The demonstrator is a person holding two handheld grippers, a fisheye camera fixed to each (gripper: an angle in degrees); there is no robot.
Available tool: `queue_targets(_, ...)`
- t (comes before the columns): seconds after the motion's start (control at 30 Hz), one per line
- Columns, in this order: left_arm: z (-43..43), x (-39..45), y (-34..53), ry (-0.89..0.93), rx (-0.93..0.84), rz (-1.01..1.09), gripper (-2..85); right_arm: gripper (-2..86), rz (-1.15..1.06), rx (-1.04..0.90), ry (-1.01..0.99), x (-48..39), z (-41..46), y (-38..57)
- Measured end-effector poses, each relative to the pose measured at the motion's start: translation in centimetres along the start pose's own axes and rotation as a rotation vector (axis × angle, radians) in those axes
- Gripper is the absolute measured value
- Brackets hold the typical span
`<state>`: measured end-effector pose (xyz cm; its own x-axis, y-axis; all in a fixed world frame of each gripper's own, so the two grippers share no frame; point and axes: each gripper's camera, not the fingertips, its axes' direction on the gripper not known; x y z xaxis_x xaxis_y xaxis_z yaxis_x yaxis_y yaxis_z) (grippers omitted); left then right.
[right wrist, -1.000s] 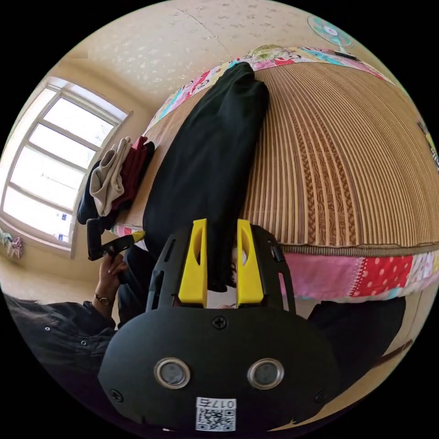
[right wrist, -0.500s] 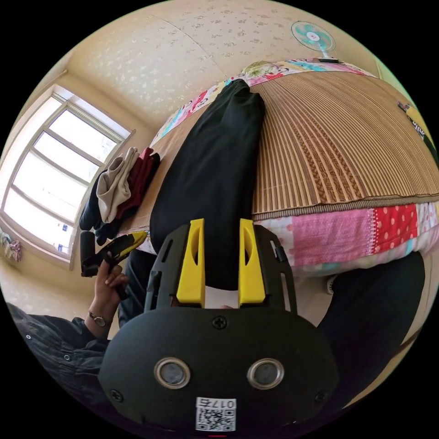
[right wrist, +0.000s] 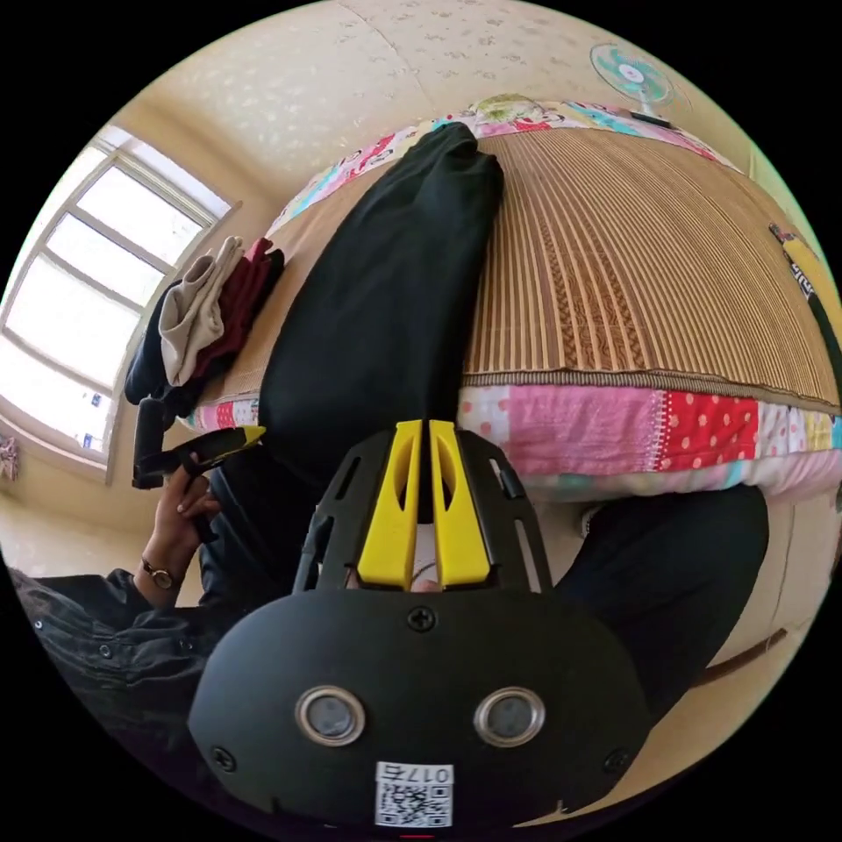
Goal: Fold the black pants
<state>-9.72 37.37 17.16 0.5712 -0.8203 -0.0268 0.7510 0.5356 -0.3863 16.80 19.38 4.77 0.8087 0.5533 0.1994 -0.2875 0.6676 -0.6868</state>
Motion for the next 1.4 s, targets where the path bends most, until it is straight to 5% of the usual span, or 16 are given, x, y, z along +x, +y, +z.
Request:
queue_targets(0.13,-1.6,0.4,-0.9,0.022,0.085,0.018,7.5,6.0,0.025,0.160,-0.108,1.7,-3.1,-1.2)
queue_targets(0.3,0.8,0.5,-2.6,0.020,-0.015,0.013,6.4,6.3,0.003,0.006,-0.209,1.3,-0.8,-3.2)
queue_targets(0.7,-0.2,1.1,-1.0,-0.007,0.002,0.023,5.2,9.4,0.048,0.097,-0.033,-1.4,-0.9,1.1)
queue_targets(1.4,0.7,2.3,0.0,-0.043,0.002,0.049,4.0,7.6,0.080,0.079,-0.078,-7.1,2.5,0.1)
